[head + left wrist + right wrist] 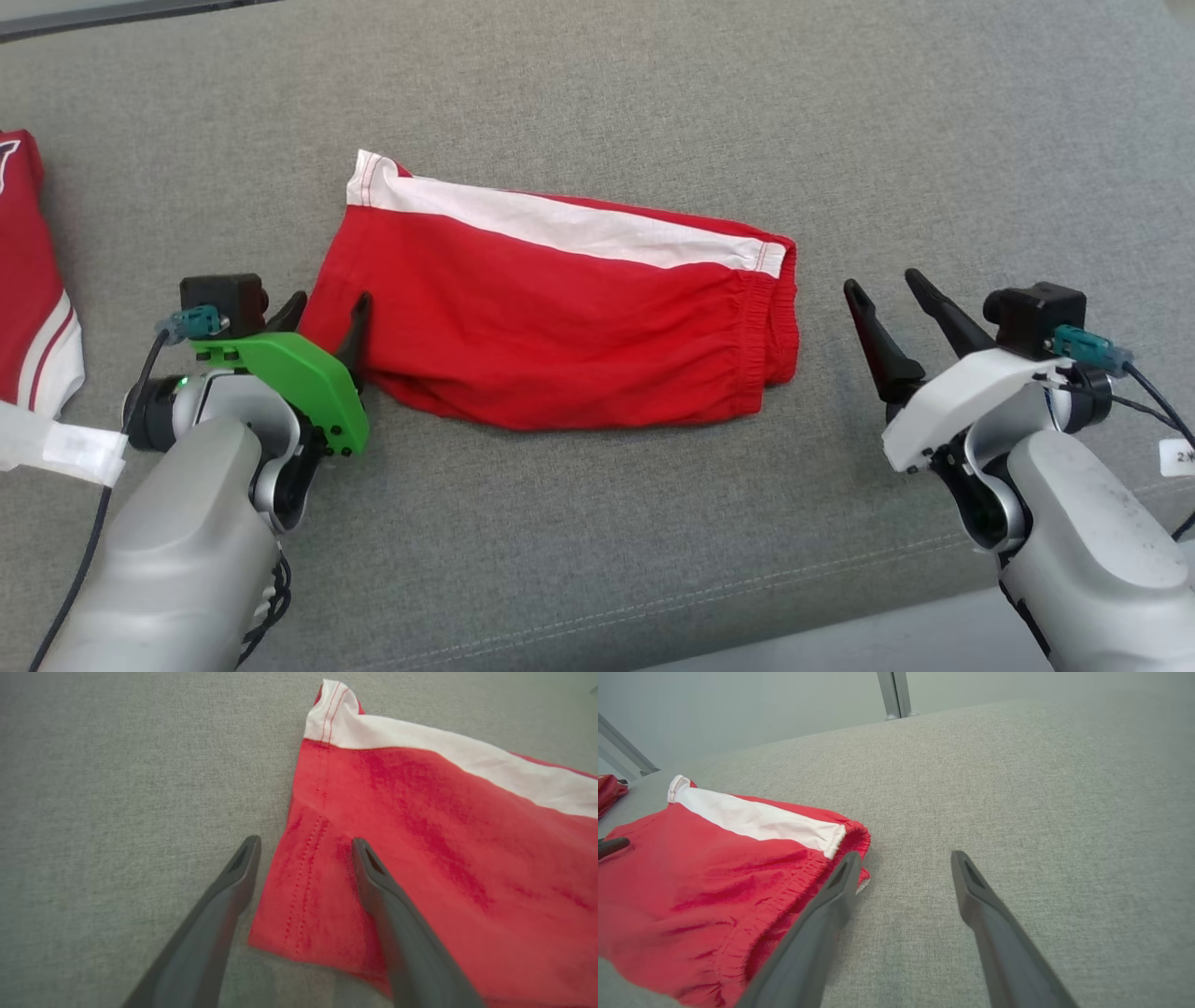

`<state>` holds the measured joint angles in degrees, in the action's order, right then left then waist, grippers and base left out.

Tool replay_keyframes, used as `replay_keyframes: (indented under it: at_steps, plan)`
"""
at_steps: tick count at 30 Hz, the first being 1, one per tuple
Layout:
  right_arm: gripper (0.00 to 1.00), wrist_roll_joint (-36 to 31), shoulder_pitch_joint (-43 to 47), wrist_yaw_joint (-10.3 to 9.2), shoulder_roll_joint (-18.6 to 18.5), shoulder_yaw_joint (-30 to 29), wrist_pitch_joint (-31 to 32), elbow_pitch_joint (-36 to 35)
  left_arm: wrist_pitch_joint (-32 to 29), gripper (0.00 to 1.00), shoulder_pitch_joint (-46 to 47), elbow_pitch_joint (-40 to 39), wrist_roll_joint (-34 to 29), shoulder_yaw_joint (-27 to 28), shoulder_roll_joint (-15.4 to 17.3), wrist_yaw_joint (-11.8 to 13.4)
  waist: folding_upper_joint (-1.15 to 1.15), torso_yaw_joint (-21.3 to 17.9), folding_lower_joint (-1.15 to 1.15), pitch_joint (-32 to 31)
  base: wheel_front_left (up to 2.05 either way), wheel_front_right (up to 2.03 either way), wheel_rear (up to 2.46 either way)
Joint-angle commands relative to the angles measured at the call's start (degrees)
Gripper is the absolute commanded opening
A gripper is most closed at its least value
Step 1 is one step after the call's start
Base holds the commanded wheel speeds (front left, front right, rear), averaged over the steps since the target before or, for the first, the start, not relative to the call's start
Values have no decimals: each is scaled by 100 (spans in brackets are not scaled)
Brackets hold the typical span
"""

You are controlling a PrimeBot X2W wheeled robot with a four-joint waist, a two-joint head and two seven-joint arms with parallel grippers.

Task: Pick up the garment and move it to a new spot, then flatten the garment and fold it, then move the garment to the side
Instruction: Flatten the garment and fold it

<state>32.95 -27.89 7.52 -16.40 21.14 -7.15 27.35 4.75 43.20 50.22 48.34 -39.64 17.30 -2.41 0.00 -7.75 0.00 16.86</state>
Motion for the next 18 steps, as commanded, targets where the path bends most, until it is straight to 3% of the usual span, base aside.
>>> replay_keyframes:
  at_steps: [1, 11, 12, 13, 14, 18]
  plan:
    - [100, -107, 261, -5, -4, -189, 45, -237, -19, 100, -184, -63, 129, 72, 36, 50, 0, 52, 0, -144, 0, 0, 0]
    - [100, -609, 1072, -5, 261, -803, 721, -1606, -479, 100, -517, -26, 520, 218, 36, 157, 0, -283, 0, -80, 0, 0, 0]
    - [100, -644, 1121, -5, 282, -851, 774, -1709, -512, 92, -540, -27, 550, 218, 19, 129, 0, -302, 0, -81, 0, 0, 0]
    - [100, -682, 1165, -5, 306, -894, 821, -1803, -514, 40, -557, -37, 567, 220, 3, 113, 0, -315, 0, -84, 0, 0, 0]
    - [100, -709, 1205, -5, 340, -933, 863, -1883, -488, 0, -572, -58, 586, 222, -7, 85, 0, -324, 0, -90, 0, 0, 0]
    - [100, -787, 1323, -5, 409, -1052, 958, -2061, -427, 0, -614, -98, 573, 203, -14, 86, 0, -304, 0, -133, 0, 0, 0]
